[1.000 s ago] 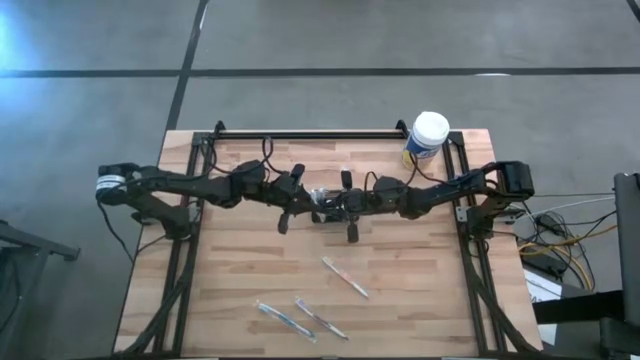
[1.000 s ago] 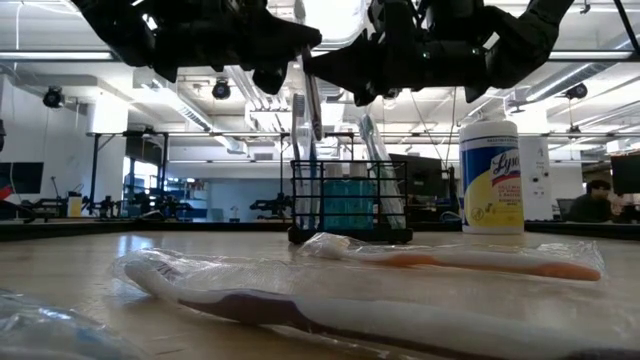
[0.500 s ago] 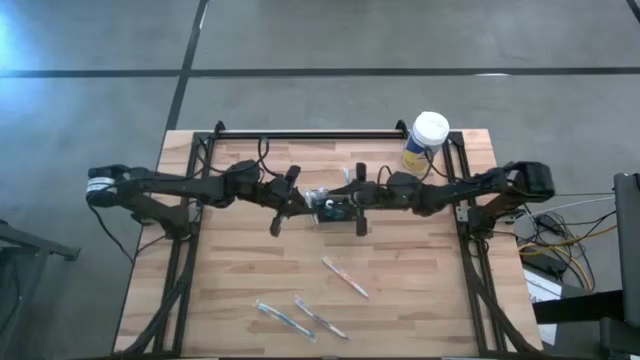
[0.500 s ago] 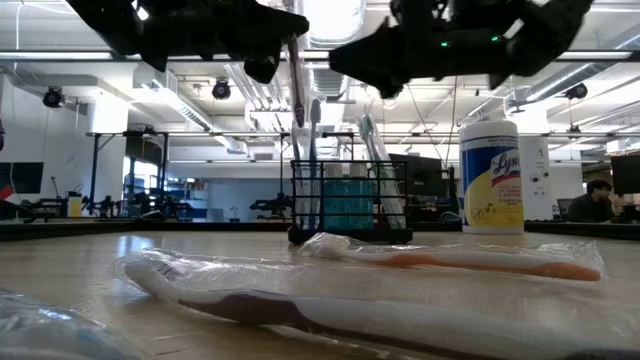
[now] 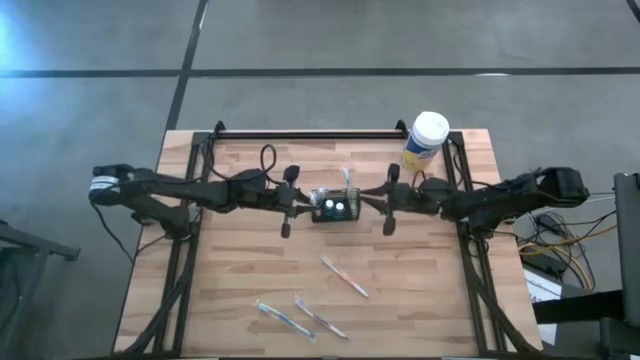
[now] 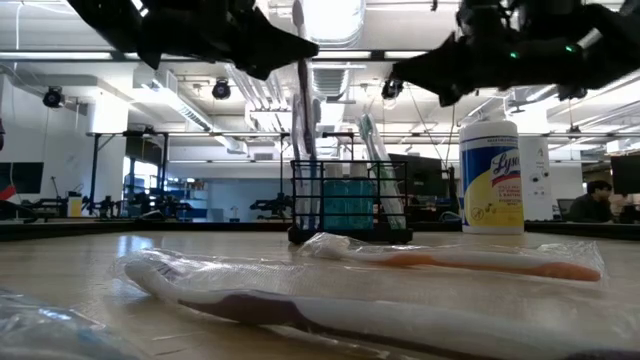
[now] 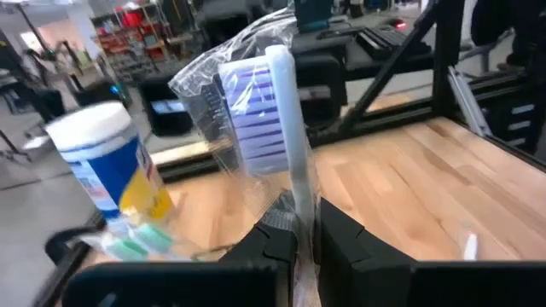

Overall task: Pick & Place toothbrushing station
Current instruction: Put the right purple toothbrush into the wire organizer

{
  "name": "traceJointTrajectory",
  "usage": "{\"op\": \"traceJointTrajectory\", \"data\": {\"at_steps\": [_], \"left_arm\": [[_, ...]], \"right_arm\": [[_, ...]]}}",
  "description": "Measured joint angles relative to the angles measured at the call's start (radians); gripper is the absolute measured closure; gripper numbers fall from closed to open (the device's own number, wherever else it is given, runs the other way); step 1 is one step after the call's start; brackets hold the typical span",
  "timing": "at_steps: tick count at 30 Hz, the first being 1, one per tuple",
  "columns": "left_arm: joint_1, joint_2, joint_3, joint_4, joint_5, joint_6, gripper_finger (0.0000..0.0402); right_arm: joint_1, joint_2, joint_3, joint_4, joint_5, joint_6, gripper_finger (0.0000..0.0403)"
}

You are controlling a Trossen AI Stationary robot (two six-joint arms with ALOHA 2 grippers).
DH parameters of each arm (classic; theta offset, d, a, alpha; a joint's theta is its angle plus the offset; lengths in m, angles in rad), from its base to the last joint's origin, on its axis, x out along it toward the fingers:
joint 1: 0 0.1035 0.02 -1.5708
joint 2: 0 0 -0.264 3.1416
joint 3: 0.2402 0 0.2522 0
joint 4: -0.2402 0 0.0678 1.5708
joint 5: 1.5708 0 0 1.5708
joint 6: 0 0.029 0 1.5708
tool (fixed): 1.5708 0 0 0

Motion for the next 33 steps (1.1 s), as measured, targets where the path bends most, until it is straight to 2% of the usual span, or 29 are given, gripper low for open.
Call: {"op": "traceJointTrajectory", "data": {"at_steps": [3,5,12,33], "left_arm": [[-0.004,-0.004,0.011,-0.005,-0.007,0.005,0.038],[-0.005,-0.005,0.019,-0.004,-0.016,0.005,0.038],[-0.006,0.026,0.023,-0.042,-0.111,0.034,0.038],[-0.008,0.257,0.023,0.055,-0.175,0.048,0.038]], "right_arm": [[0.002,-0.004,-0.057,0.062,-0.005,-0.005,0.038],[0.0,-0.002,-0.083,0.099,0.002,-0.007,0.0389],[0.001,-0.003,-0.088,0.106,0.014,-0.011,0.0394],[0.002,-0.003,-0.082,0.088,0.007,-0.011,0.0394]]}}
